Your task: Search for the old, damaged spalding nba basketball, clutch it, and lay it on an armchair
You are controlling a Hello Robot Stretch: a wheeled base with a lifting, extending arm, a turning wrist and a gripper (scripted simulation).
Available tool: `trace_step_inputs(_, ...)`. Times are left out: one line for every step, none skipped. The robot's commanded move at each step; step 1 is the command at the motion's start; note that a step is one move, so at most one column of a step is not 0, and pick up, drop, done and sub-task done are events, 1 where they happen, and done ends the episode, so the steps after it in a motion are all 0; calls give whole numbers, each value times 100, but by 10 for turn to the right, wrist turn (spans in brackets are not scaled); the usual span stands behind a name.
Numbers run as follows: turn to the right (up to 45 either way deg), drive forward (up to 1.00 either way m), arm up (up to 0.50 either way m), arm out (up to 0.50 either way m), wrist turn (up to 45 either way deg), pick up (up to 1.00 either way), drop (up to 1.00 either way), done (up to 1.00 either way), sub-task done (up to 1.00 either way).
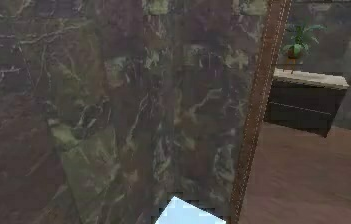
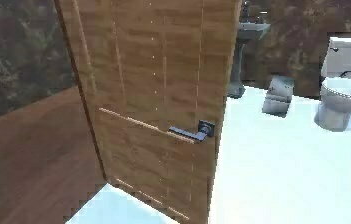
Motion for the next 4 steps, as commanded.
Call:
trace_step_inputs(450, 0, 0, 0, 0, 0, 0, 0, 0)
trace_step_inputs(0, 100, 0, 0, 0, 0, 0, 0, 0)
trace_step_inputs(60, 0, 0, 0, 0, 0, 0, 0, 0)
trace_step_inputs(0, 40, 0, 0, 0, 0, 0, 0, 0)
